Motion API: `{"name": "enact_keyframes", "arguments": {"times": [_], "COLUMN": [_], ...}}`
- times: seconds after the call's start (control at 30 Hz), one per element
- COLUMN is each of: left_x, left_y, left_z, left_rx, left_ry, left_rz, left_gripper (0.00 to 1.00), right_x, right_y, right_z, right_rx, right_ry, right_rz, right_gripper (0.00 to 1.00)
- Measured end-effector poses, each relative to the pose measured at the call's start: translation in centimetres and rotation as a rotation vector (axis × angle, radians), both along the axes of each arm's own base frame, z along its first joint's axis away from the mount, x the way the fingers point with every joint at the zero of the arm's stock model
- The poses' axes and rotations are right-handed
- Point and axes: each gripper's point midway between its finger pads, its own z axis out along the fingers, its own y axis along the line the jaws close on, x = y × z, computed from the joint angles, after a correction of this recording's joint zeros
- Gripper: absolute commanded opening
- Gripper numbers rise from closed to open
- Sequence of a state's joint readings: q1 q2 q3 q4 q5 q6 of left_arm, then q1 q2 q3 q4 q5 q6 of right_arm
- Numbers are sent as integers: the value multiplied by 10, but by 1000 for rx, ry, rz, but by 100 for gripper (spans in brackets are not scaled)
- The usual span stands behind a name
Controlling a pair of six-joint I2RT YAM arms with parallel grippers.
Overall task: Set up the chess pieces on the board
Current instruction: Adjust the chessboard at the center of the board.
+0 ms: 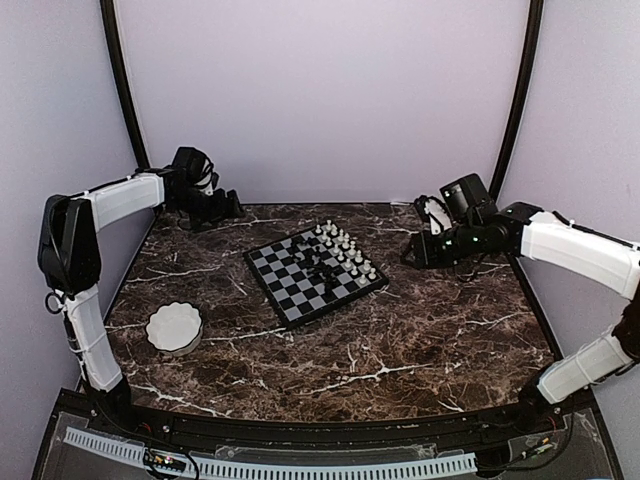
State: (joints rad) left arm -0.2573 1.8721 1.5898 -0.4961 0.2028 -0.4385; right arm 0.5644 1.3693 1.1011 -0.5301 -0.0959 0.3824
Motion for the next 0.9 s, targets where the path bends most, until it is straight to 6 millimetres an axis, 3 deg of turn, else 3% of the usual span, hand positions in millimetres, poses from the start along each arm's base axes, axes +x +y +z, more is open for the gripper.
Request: {"name": "enact_keyframes", "arguments": {"times": [0.1, 0.23, 0.37, 0.63, 0.9], "left_x": [15, 33, 45, 70, 65], "left_y": [4, -6, -17, -40, -57], "left_z": [-21, -49, -73, -93, -113], "left_rx": [-17, -44, -77, -163, -249], "left_ry": [33, 62, 86, 77, 118], "left_rz": [4, -24, -53, -118, -190], "left_gripper": [89, 88, 78, 70, 75], "right_x": [-11, -25, -29, -35, -34], "right_y": [6, 6, 8, 9, 13], "right_z": [-6, -22, -33, -67, -73], "right_rx": [3, 4, 7, -8, 20], "right_ry": [18, 69, 100, 190, 192], "right_rz": [40, 62, 69, 67, 63], "right_gripper": [58, 65, 69, 74, 76]}}
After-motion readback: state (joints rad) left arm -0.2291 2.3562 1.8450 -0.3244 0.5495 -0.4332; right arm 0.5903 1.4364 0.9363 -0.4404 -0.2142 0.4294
